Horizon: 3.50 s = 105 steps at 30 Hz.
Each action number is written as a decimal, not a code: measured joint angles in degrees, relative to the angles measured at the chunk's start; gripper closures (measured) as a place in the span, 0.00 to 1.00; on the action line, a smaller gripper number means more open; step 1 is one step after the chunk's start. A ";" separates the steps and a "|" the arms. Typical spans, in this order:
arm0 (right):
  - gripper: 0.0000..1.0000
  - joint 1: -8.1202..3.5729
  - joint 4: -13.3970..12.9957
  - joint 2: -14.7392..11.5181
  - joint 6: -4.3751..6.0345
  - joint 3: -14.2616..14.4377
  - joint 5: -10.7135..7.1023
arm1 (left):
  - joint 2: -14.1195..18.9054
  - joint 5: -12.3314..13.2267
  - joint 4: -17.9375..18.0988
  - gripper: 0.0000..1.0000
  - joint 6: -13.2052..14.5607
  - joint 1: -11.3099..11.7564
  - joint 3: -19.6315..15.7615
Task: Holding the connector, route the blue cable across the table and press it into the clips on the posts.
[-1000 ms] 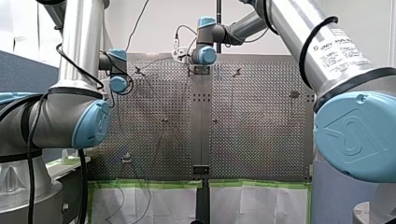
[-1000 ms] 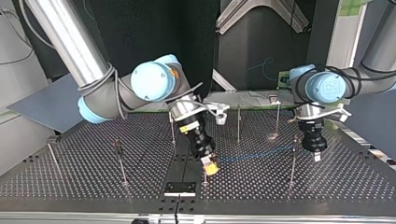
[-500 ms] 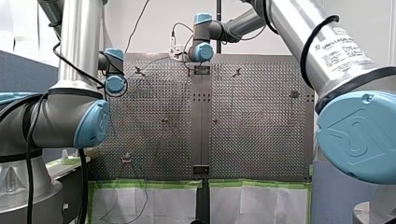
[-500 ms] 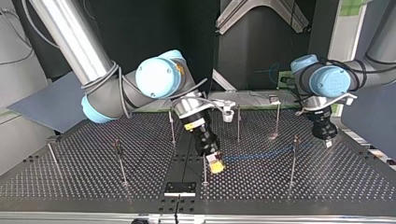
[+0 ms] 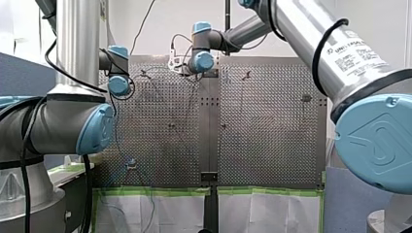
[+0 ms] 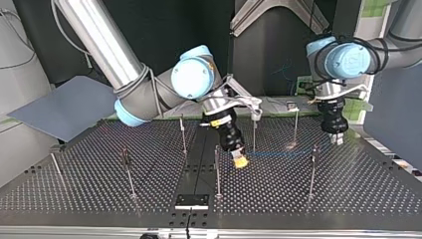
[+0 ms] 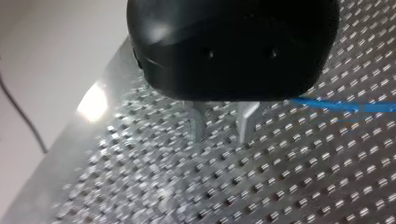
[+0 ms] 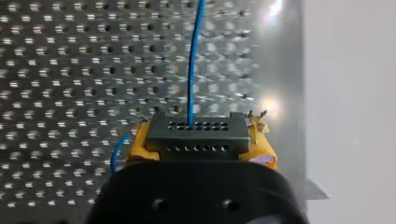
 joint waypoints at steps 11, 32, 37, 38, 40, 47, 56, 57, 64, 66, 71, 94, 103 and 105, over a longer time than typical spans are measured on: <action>1.00 0.44 0.14 1.79 0.26 0.01 0.50 | 1.55 2.06 -5.94 0.00 0.52 -1.22 -0.56; 1.00 -0.30 0.14 2.38 0.27 0.01 0.36 | 11.55 4.95 -12.05 0.00 0.68 -3.04 -0.57; 1.00 -0.32 0.08 2.48 0.30 0.01 0.28 | 11.89 6.94 -13.51 0.00 3.42 -3.79 -0.04; 1.00 -0.32 0.07 2.50 0.32 0.01 0.27 | 11.76 7.39 -13.94 0.00 3.91 -4.01 0.15; 1.00 -0.32 0.07 2.51 0.42 0.01 0.26 | 11.54 8.43 -15.00 0.00 5.11 -4.57 0.60; 1.00 -0.33 0.09 2.61 0.61 0.01 0.05 | 11.54 9.92 -16.90 0.00 9.38 -6.16 2.81; 1.00 -0.35 0.06 2.64 0.70 0.01 -0.18 | 11.69 9.82 -16.98 0.00 12.15 -7.34 6.60; 1.00 -0.35 0.06 2.64 0.70 0.01 -0.18 | 11.47 9.79 -16.80 0.00 12.21 -7.42 6.74; 1.00 -0.34 0.06 2.68 0.70 -0.02 -0.19 | 8.64 9.69 -16.27 0.00 13.58 -7.80 7.72; 1.00 -0.34 0.06 2.68 0.71 -0.01 -0.19 | 7.39 9.45 -16.17 0.00 14.43 -8.02 8.38; 1.00 -0.33 0.06 2.70 0.70 0.00 -0.21 | 4.55 8.87 -15.15 0.00 15.14 -8.60 10.44; 1.00 -0.34 0.14 2.73 0.96 0.01 -0.53 | -0.48 7.42 -14.97 1.00 13.79 -9.07 15.39; 1.00 -0.36 0.21 2.73 1.12 0.01 -0.52 | -0.45 6.96 -16.14 1.00 13.99 -9.21 15.37; 1.00 -0.37 0.22 2.77 1.13 0.00 -0.49 | -0.39 6.85 -16.90 1.00 14.48 -9.31 15.36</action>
